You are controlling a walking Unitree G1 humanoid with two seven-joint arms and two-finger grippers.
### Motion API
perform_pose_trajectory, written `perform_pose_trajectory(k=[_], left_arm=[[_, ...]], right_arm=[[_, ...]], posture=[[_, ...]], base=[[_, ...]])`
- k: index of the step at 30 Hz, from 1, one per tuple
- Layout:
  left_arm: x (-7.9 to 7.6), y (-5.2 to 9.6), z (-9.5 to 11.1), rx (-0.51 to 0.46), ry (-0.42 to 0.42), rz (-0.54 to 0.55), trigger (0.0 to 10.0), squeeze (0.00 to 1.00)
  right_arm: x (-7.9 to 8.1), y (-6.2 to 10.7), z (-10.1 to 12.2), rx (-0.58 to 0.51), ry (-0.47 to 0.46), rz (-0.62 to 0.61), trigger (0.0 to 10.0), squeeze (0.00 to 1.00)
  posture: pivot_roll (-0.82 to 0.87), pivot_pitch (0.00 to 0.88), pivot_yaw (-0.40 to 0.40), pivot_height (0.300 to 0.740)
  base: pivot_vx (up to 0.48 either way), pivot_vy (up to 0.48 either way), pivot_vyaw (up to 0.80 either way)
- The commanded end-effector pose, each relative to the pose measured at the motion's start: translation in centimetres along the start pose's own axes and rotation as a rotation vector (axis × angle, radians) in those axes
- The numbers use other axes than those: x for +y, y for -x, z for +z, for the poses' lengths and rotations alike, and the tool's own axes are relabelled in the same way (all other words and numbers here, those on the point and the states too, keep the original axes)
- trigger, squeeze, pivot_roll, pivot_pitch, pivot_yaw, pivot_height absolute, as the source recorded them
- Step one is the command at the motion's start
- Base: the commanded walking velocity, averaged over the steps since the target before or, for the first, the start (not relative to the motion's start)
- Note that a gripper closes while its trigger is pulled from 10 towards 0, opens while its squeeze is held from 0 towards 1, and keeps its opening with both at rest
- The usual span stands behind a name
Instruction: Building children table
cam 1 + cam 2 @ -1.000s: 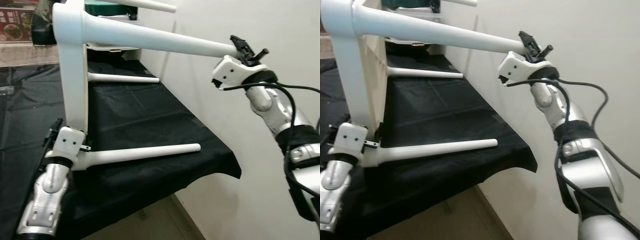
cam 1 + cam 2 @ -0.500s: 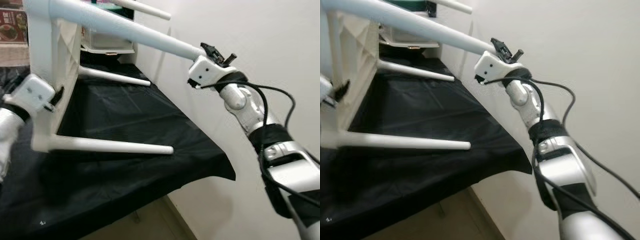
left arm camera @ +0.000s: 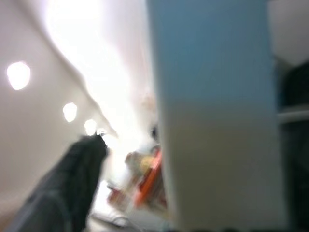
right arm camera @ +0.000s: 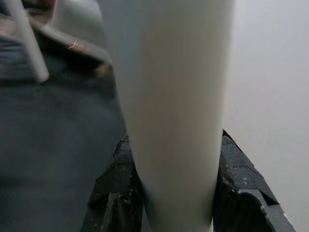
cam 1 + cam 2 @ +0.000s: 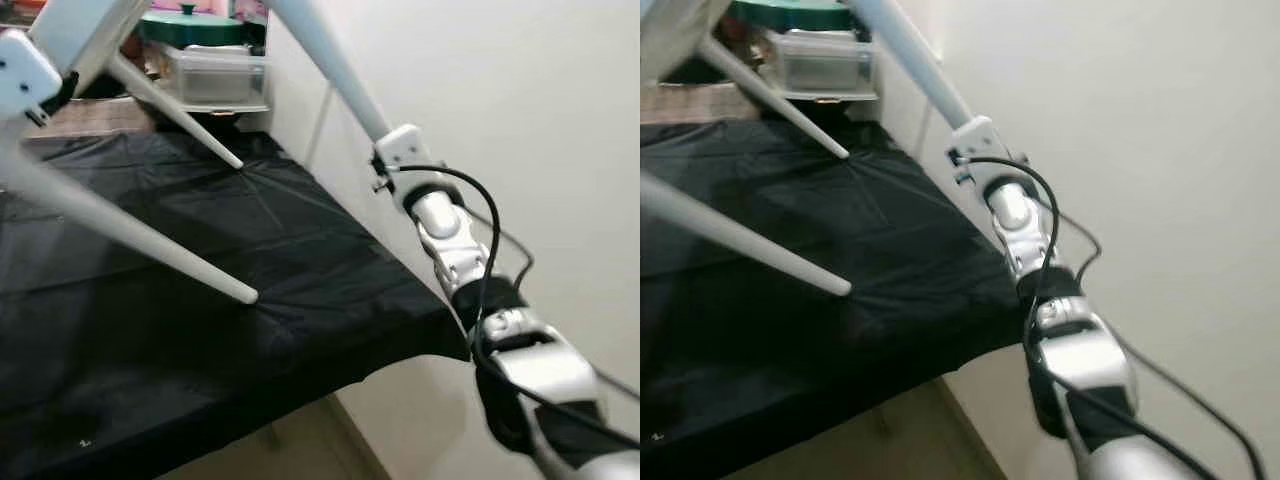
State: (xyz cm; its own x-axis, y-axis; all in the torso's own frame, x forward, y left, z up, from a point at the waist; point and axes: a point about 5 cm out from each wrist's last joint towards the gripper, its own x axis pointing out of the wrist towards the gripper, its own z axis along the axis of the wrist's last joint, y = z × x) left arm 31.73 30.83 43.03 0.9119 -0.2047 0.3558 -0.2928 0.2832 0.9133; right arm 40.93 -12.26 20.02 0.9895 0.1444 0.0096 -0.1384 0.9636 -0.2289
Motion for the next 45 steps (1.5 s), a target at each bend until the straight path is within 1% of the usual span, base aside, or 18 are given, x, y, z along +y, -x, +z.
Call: perform_pose_trajectory(k=[1, 4, 9, 16, 19, 20, 21, 22, 23, 24, 25, 31, 34, 36, 38, 40, 41, 45], left_arm=[[0.3, -0.3, -0.4, 0.029, -0.062, -0.098, 10.0, 0.0], [0.9, -0.9, 0.2, 0.019, -0.081, -0.125, 10.0, 0.0], [1.4, -3.0, 3.5, -0.095, -0.129, -0.234, 10.0, 0.0], [-0.9, -2.8, 5.9, -0.292, -0.142, -0.446, 10.0, 0.0], [-1.3, -2.6, 6.4, -0.343, -0.159, -0.48, 10.0, 0.0], [-1.6, -2.4, 6.9, -0.385, -0.173, -0.484, 10.0, 0.0], [-1.6, -2.4, 6.9, -0.385, -0.173, -0.484, 10.0, 0.0], [-1.8, -2.0, 7.0, -0.424, -0.161, -0.475, 10.0, 0.0], [-2.0, -1.6, 6.8, -0.444, -0.146, -0.452, 10.0, 0.0], [-2.0, -1.6, 6.8, -0.444, -0.146, -0.452, 10.0, 0.0], [-2.4, -0.8, 6.3, -0.453, -0.127, -0.427, 10.0, 0.0], [-4.6, 2.7, 5.4, -0.474, -0.002, -0.368, 10.0, 0.0], [-7.8, 5.7, 5.4, -0.455, 0.151, -0.339, 10.0, 0.0], [-7.8, 5.7, 5.4, -0.455, 0.151, -0.339, 10.0, 0.0], [-10.9, 8.0, 5.2, -0.387, 0.3, -0.314, 10.0, 0.0], [-10.9, 8.0, 5.2, -0.387, 0.3, -0.314, 10.0, 0.0], [-14.1, 10.3, 5.0, -0.284, 0.46, -0.246, 10.0, 0.0], [-17.6, 12.7, 5.6, -0.115, 0.653, -0.124, 10.0, 0.0]], right_arm=[[2.0, 1.3, -5.1, 0.238, -0.195, 0.029, 0.0, 0.0], [3.5, 1.6, -5.6, 0.267, -0.231, 0.06, 0.0, 0.0], [9.1, 3.2, -6.3, 0.312, -0.302, 0.202, 0.0, 0.0], [10.8, 3.9, -5.6, 0.296, -0.282, 0.305, 0.0, 0.0], [10.5, 3.8, -5.4, 0.306, -0.301, 0.295, 0.0, 0.0], [10.1, 3.5, -5.3, 0.319, -0.316, 0.271, 7.2, 0.0], [10.1, 3.5, -5.3, 0.319, -0.316, 0.271, 7.2, 0.0], [9.1, 3.3, -5.2, 0.307, -0.305, 0.226, 10.0, 0.0], [8.2, 3.1, -4.9, 0.282, -0.309, 0.182, 10.0, 0.22], [8.2, 3.1, -4.9, 0.282, -0.309, 0.182, 10.0, 0.22], [7.2, 3.1, -4.5, 0.246, -0.322, 0.144, 10.0, 1.0], [4.5, 3.9, -3.4, 0.169, -0.358, 0.045, 10.0, 1.0], [3.8, 5.0, -3.2, 0.156, -0.382, 0.038, 10.0, 1.0], [3.8, 5.0, -3.2, 0.156, -0.382, 0.038, 10.0, 1.0], [3.4, 6.0, -3.7, 0.163, -0.38, 0.034, 10.0, 1.0], [3.4, 6.0, -3.7, 0.163, -0.38, 0.034, 10.0, 1.0], [2.3, 7.1, -4.5, 0.184, -0.357, 0.012, 10.0, 1.0], [0.7, 8.3, -5.3, 0.212, -0.343, -0.024, 10.0, 1.0]], posture=[[0.21, 0.0, -0.122, 0.74], [0.22, 0.0, -0.118, 0.74], [0.21, 0.0, -0.106, 0.74], [0.2, 0.0, -0.099, 0.74], [0.2, 0.0, -0.096, 0.74], [0.19, 0.0, -0.099, 0.74], [0.19, 0.0, -0.099, 0.74], [0.19, 0.0, -0.102, 0.74], [0.18, 0.0, -0.106, 0.74], [0.18, 0.0, -0.106, 0.74], [0.18, 0.0, -0.114, 0.74], [0.17, 0.0, -0.136, 0.74], [0.17, 0.0, -0.147, 0.74], [0.17, 0.0, -0.147, 0.74], [0.16, 0.0, -0.163, 0.74], [0.16, 0.0, -0.163, 0.74], [0.16, 0.0, -0.17, 0.74], [0.15, 0.0, -0.178, 0.74]], base=[[0.0, 0.0, 0.0], [0.0, 0.0, 0.0], [0.0, 0.0, 0.0], [0.0, 0.0, 0.0], [0.0, 0.0, 0.0], [0.0, 0.0, 0.0], [0.0, 0.0, 0.0], [0.0, 0.0, 0.0], [0.0, 0.0, 0.0], [0.0, 0.0, 0.0], [0.0, 0.0, 0.0], [0.0, 0.0, 0.0], [0.0, 0.0, 0.0], [0.0, 0.0, 0.0], [0.0, 0.0, 0.0], [0.0, 0.0, 0.0], [0.0, 0.0, 0.0], [0.0, 0.0, 0.0]])
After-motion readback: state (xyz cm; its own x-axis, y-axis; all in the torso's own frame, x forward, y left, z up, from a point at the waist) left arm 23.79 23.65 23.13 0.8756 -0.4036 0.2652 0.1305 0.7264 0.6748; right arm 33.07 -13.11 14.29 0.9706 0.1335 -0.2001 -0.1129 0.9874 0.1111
